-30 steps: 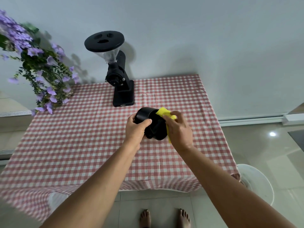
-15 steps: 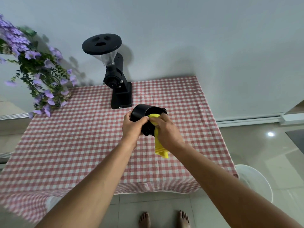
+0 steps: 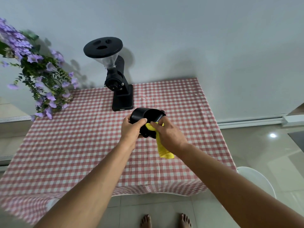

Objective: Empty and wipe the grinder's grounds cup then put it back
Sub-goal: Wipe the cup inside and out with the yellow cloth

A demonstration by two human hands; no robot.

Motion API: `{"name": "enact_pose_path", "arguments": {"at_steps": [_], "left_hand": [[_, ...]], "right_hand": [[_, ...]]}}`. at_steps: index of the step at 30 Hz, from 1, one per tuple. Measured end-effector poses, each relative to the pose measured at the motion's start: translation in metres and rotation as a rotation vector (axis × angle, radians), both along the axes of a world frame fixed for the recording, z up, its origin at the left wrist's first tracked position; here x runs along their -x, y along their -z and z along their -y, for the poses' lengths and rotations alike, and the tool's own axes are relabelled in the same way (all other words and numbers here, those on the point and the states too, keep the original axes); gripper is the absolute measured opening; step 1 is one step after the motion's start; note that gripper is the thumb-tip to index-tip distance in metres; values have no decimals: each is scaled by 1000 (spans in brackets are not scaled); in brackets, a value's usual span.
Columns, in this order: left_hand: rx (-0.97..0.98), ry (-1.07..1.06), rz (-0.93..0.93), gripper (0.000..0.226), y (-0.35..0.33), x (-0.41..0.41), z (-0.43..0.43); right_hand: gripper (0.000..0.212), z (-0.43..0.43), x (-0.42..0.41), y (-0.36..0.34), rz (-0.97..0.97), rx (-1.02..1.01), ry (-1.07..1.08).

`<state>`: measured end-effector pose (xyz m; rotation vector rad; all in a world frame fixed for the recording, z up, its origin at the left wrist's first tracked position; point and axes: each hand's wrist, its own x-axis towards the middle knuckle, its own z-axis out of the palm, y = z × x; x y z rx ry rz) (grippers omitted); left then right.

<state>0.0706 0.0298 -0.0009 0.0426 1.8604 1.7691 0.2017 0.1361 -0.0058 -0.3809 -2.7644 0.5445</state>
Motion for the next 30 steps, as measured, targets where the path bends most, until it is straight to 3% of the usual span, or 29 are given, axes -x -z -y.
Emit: {"name": "enact_pose_path", "arguments": {"at_steps": [6,15,20,25,30], "left_hand": [[12,42,29,42,-6,-4,-9],[-12,-38,92,38,-2,2,-2],[21,-31,100,37,-1,5,1],[71,58,65,39,-8,9,1],[90,123,32,39,-11,0,-9]], "right_hand": [[41,-21,16,-9,-77,171,349],[40,10,-3,-4,-173,227,0],[34,-19,-8,-9,-42,222,-55],[34,-49,-1,-29,-188,-6,40],[44,-53,11,-31,109,-345,-107]]}}
